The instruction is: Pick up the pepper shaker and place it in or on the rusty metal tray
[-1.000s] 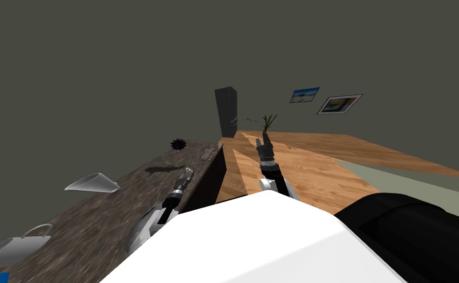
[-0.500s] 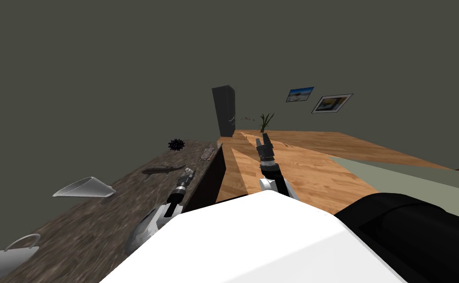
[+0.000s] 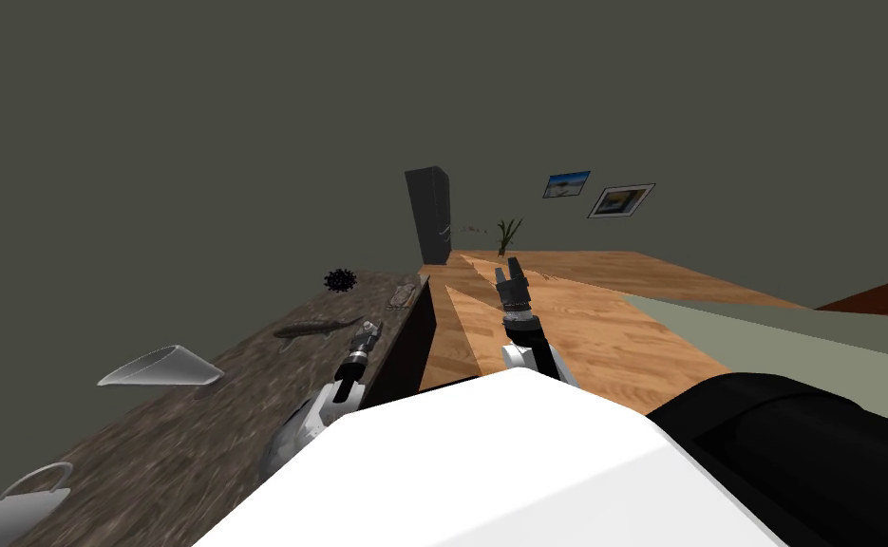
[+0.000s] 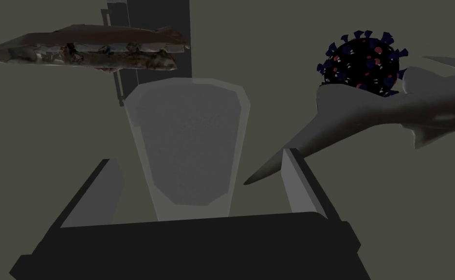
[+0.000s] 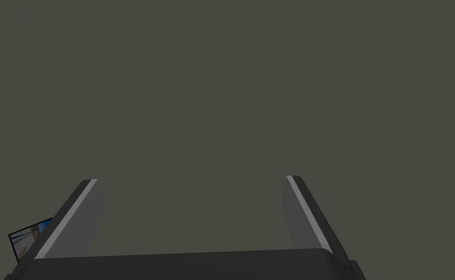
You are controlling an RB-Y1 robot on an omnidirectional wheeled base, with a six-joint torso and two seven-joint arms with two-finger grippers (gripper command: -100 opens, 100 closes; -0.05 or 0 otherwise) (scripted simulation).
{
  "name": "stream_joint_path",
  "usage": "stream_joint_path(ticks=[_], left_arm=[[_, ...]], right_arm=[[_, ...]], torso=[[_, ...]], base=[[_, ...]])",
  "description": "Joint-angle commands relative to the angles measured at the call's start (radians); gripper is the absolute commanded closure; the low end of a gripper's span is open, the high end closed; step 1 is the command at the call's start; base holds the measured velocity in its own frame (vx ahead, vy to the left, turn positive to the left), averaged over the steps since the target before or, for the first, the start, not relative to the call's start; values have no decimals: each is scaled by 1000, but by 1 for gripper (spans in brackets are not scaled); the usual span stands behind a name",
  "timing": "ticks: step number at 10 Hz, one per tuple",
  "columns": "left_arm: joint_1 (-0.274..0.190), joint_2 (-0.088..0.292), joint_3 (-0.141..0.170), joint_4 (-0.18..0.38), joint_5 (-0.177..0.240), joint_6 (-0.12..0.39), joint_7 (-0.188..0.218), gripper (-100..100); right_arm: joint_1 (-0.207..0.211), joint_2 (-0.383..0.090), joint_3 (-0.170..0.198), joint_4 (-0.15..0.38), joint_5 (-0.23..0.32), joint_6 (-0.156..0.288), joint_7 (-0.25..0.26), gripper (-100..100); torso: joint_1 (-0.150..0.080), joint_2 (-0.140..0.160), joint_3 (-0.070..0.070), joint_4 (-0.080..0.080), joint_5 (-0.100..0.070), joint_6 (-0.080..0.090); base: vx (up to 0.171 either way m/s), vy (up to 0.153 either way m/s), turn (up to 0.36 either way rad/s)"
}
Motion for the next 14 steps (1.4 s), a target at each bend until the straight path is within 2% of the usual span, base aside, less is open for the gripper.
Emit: stream_joint_path(ticks=[1,2,3,7,8,9,14], left_arm=[[-20,-23,1,-2,-6,31,-15,-100],[-13,-18,2,1,-5,16,-12,-100],[-14,-19,2,1,-5,20,-14,100],[-14,-19,2,1,-5,19,-14,100],[-14,-19,2,1,-5,19,-14,0],[20,22,-4,-8,5,-17,14,100],[102,112,-14,-20,29,-112,73,100]], right_arm=[[0,0,0,0,0,0,0,0],[0,0,0,0,0,0,0,0],[0,0,0,0,0,0,0,0],[0,0,0,0,0,0,0,0],[0,0,0,0,0,0,0,0],[0,0,0,0,0,0,0,0],[0,0,0,0,0,0,0,0]], torso=[[0,0,0,0,0,0],[-1,0,0,0,0,0],[-3,-2,-1,0,-1,0],[-4,-4,-3,-1,-1,0],[-4,-4,-3,-1,-1,0],[-4,-4,-3,-1,-1,0],[-11,-9,-6,-3,-1,-1]], base=[[-69,57,-95],[-29,23,-23],[-5,5,4],[0,0,0],[0,0,0],[69,-60,164],[85,-109,136]])
